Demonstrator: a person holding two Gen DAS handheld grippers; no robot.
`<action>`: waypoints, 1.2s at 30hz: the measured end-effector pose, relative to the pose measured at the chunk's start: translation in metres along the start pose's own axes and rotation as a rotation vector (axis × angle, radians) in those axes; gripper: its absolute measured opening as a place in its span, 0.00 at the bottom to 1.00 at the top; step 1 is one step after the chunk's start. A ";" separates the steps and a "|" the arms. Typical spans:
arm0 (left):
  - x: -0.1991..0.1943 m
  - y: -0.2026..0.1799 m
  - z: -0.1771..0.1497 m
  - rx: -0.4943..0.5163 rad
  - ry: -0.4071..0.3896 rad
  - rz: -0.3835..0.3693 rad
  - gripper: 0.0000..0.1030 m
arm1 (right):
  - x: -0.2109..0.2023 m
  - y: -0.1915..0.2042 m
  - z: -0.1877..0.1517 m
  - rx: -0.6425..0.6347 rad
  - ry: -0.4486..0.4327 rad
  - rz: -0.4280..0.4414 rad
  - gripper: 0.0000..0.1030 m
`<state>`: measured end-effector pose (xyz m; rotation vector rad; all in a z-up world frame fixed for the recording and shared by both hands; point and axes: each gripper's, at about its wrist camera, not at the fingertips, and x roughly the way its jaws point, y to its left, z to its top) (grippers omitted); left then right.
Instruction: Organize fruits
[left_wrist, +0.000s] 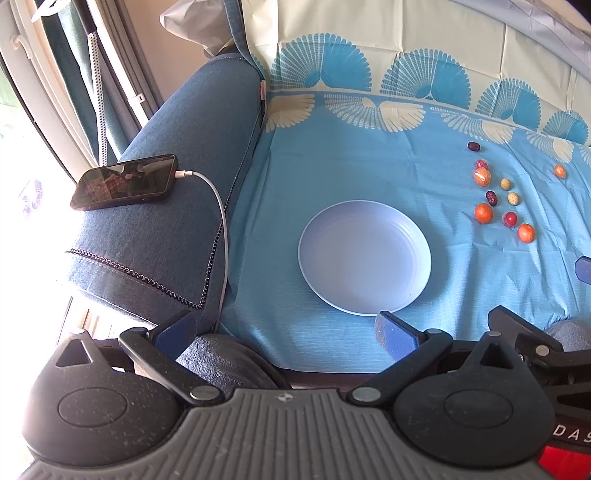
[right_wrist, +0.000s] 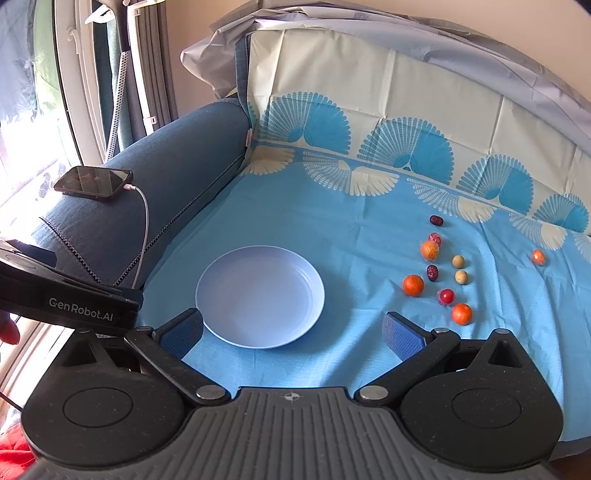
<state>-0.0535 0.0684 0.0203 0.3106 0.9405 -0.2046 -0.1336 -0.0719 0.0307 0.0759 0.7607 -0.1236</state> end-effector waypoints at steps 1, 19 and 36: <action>0.000 0.000 0.000 0.001 0.000 0.000 1.00 | 0.000 0.000 0.000 0.000 0.000 0.000 1.00; 0.000 -0.001 0.000 0.000 0.000 0.000 1.00 | 0.000 0.000 -0.001 0.000 0.002 0.001 1.00; 0.003 -0.005 0.002 -0.001 0.004 -0.023 1.00 | 0.000 -0.005 -0.004 0.034 -0.010 0.002 1.00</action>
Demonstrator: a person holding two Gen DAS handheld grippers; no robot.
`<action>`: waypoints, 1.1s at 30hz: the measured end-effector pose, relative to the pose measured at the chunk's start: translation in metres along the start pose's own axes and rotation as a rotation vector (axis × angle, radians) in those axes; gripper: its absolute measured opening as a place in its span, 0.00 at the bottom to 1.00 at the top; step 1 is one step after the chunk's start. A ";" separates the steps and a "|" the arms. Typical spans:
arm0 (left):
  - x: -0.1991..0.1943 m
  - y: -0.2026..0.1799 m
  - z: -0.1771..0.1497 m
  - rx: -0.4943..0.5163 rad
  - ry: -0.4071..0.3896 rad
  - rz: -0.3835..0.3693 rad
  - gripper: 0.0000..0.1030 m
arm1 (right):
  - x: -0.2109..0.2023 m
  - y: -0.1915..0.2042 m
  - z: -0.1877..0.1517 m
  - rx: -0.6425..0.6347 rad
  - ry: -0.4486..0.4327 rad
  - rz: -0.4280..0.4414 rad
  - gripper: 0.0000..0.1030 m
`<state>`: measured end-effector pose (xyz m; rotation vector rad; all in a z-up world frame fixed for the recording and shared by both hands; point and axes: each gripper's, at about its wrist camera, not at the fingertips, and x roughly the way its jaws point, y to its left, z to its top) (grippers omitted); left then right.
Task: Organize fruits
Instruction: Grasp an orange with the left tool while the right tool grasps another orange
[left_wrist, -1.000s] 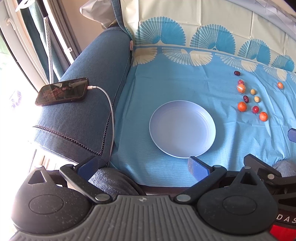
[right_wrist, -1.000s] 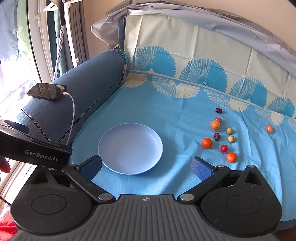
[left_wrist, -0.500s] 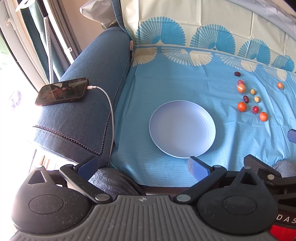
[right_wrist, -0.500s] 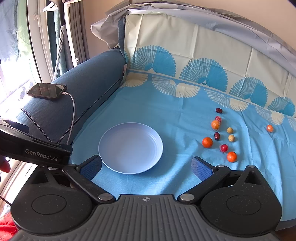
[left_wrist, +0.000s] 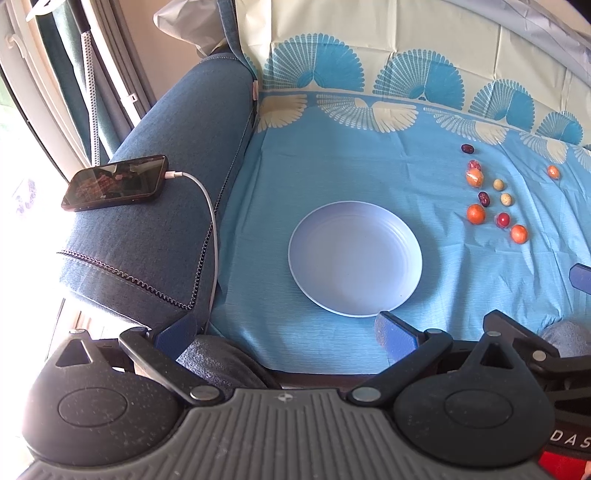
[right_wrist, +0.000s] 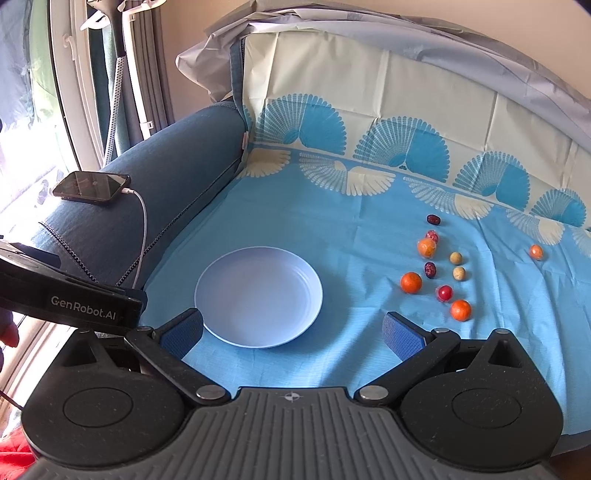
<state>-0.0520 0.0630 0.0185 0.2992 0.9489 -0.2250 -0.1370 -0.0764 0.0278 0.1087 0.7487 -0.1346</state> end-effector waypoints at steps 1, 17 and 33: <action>0.002 -0.002 0.001 0.004 0.006 0.003 1.00 | 0.002 -0.002 0.000 0.011 0.000 0.003 1.00; 0.030 -0.035 0.032 0.030 0.017 -0.034 1.00 | 0.030 -0.063 -0.012 0.263 -0.031 -0.074 1.00; 0.162 -0.198 0.113 0.224 0.061 -0.264 1.00 | 0.151 -0.214 -0.044 0.339 0.006 -0.410 0.99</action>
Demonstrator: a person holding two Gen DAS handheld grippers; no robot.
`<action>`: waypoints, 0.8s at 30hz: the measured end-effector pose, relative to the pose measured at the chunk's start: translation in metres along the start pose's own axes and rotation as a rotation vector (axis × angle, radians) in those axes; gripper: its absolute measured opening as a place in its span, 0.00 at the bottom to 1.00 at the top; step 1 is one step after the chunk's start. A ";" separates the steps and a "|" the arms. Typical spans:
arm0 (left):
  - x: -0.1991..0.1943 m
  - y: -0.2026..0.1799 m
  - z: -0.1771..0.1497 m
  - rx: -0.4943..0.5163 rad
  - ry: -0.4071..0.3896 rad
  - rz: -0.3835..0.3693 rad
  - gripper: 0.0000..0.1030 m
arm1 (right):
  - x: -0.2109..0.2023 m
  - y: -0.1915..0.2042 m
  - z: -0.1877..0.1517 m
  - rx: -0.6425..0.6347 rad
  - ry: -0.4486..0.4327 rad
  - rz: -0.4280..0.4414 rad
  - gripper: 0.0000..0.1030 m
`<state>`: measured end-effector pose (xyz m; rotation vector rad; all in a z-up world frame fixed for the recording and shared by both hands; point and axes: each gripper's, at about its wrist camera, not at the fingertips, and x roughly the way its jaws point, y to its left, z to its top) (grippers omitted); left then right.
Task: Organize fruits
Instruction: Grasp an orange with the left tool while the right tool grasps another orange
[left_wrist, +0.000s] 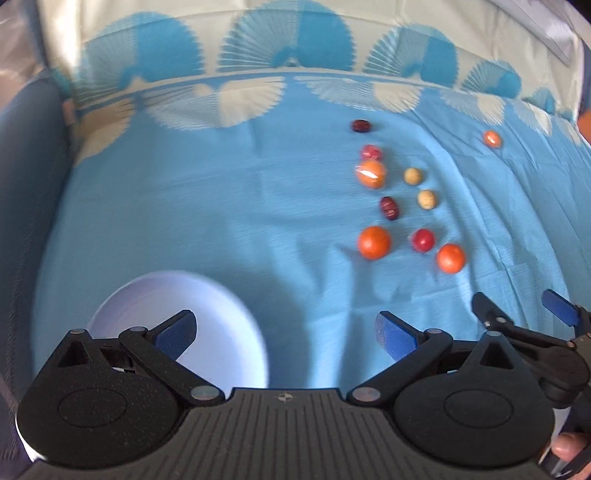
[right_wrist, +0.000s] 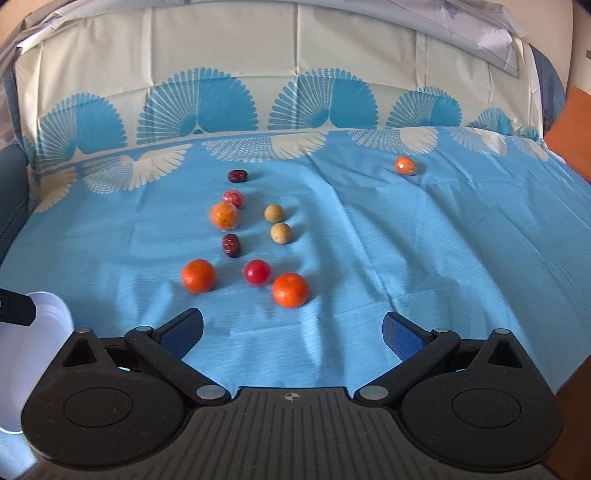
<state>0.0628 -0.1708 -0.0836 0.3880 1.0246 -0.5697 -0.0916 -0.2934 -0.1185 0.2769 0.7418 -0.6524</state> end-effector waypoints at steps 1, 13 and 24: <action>0.015 -0.010 0.008 0.027 0.003 -0.012 1.00 | 0.014 -0.003 0.001 -0.007 0.002 -0.010 0.99; 0.144 -0.061 0.057 0.142 0.092 -0.022 0.93 | 0.117 -0.003 -0.005 -0.019 0.033 -0.036 0.99; 0.082 -0.056 0.043 0.120 -0.006 -0.156 0.37 | 0.079 -0.023 0.008 0.069 -0.043 -0.053 0.34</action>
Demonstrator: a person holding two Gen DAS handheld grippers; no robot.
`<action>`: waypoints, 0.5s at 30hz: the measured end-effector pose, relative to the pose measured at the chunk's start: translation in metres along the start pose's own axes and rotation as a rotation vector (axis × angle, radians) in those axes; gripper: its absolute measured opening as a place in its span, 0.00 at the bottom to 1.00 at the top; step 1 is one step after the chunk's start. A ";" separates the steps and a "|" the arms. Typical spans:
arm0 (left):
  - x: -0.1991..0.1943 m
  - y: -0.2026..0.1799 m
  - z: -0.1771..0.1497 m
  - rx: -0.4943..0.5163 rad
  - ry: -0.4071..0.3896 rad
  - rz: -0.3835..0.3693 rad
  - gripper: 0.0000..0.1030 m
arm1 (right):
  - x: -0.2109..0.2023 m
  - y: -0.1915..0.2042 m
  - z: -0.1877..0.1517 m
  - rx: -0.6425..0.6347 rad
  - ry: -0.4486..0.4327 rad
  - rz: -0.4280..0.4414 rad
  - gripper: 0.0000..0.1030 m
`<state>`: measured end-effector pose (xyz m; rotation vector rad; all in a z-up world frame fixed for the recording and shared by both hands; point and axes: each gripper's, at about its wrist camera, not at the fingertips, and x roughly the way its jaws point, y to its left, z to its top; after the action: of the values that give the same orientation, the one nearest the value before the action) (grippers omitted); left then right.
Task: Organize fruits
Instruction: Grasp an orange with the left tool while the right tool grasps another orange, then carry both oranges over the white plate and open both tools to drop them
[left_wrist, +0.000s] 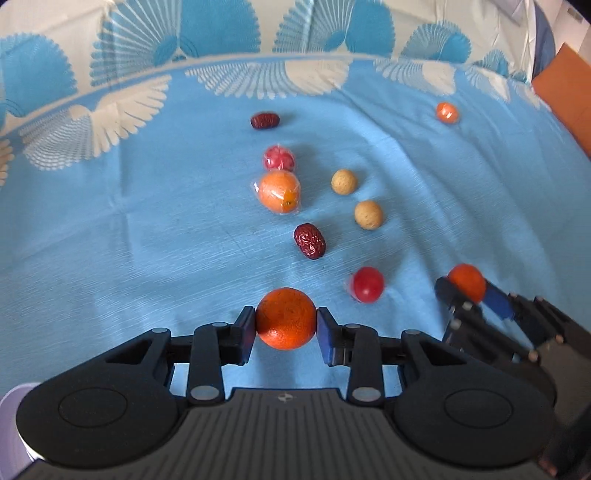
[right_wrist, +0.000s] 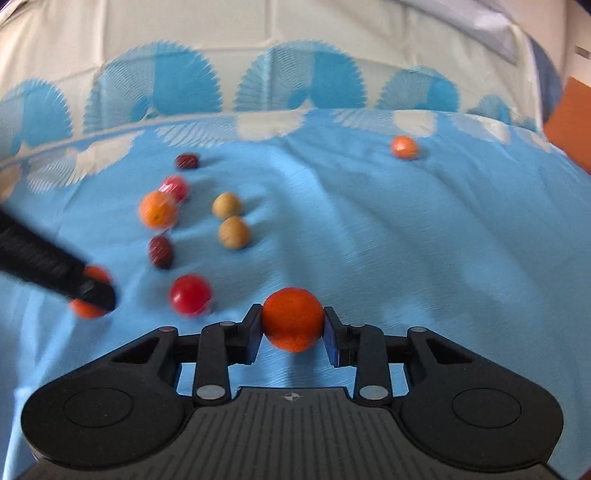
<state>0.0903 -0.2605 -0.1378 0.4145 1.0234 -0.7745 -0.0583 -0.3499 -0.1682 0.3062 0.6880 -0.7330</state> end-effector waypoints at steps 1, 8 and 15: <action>-0.014 0.002 -0.004 -0.005 -0.016 0.002 0.37 | -0.008 -0.004 0.005 0.016 -0.005 -0.003 0.34; -0.129 0.033 -0.056 -0.087 -0.069 0.078 0.38 | -0.093 -0.016 0.030 0.034 -0.049 0.118 0.34; -0.216 0.072 -0.130 -0.175 -0.053 0.215 0.38 | -0.185 0.021 0.026 -0.021 -0.037 0.297 0.35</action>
<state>0.0017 -0.0478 -0.0128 0.3452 0.9707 -0.4973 -0.1310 -0.2529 -0.0249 0.3655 0.5992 -0.4471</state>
